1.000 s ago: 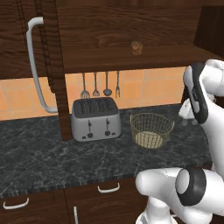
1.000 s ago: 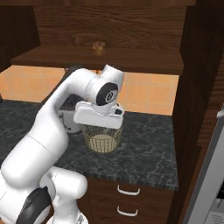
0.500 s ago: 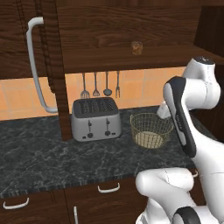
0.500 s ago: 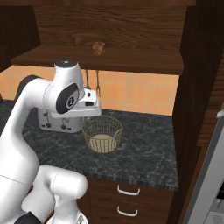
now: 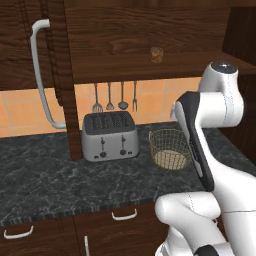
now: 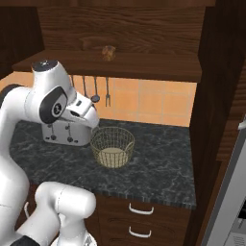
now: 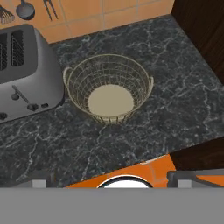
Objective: Open the cabinet, pick up the bread from the cabinet and place it in the basket. Then move the basket to the dining counter.
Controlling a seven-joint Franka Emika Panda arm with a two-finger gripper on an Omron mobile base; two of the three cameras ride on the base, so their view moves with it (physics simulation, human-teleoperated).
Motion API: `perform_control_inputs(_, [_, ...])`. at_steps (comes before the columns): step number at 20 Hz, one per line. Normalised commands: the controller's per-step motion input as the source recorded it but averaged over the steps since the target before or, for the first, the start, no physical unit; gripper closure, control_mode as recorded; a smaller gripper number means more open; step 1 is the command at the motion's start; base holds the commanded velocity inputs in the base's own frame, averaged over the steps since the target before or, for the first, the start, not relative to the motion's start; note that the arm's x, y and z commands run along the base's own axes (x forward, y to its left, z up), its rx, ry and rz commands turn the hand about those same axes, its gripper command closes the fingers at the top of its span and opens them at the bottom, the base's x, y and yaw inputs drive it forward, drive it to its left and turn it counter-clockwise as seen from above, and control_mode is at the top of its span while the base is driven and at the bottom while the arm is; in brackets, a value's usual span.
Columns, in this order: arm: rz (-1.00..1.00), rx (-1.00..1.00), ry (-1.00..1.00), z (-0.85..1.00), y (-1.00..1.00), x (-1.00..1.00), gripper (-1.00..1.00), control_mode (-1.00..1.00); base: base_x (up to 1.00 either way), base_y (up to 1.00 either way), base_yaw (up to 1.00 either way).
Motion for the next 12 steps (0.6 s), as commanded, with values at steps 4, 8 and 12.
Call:
perform_control_inputs(4, [-0.06,-0.04,-0.03,0.29,0.01,0.08,-1.00,-1.00,0.00,0.00,0.00])
perform_control_inputs(8, [0.00,-0.11,-0.20,0.63,0.00,0.09,-1.00,-1.00,0.00,0.00,0.00])
perform_control_inputs(12, [0.00,-0.06,-0.24,0.91,0.19,0.15,-1.00,-1.00,0.00,0.00,0.00])
